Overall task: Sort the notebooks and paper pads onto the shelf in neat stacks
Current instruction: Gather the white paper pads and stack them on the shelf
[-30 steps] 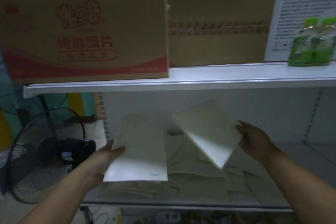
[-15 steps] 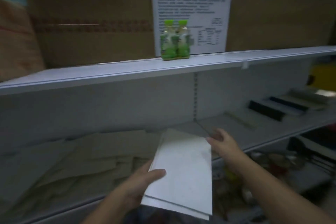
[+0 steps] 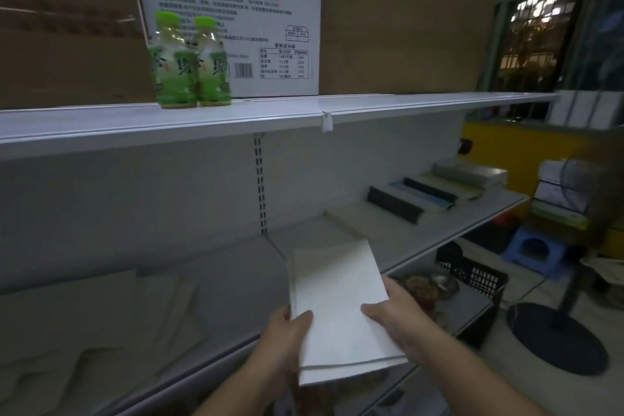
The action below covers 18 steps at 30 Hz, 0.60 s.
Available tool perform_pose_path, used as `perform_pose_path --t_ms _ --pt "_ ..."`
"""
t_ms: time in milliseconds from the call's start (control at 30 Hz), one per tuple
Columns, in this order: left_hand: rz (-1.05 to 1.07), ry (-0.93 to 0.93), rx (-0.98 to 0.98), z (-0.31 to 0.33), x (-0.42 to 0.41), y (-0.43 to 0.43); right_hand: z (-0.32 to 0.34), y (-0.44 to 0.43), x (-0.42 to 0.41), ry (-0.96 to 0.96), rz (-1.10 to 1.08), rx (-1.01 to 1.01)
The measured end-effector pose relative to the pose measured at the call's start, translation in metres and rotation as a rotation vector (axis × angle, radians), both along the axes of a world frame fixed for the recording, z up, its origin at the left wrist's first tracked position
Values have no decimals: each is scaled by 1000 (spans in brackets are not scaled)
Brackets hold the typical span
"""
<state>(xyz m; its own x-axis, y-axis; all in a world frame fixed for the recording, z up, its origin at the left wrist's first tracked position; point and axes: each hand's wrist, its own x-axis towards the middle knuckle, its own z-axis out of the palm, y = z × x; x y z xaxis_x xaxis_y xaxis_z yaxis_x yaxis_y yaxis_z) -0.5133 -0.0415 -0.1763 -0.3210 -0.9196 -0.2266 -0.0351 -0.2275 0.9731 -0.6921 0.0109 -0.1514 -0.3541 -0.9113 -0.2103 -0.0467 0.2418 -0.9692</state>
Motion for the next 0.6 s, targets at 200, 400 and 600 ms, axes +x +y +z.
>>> perform_pose_path --t_ms 200,400,600 --pt "190 -160 -148 -14 -44 -61 -1 -78 -22 48 -36 36" --pt "173 -219 -101 -21 -65 -116 -8 -147 -50 68 -20 70" --pt "-120 -646 -196 -15 -80 -142 -12 -196 -79 320 103 118"
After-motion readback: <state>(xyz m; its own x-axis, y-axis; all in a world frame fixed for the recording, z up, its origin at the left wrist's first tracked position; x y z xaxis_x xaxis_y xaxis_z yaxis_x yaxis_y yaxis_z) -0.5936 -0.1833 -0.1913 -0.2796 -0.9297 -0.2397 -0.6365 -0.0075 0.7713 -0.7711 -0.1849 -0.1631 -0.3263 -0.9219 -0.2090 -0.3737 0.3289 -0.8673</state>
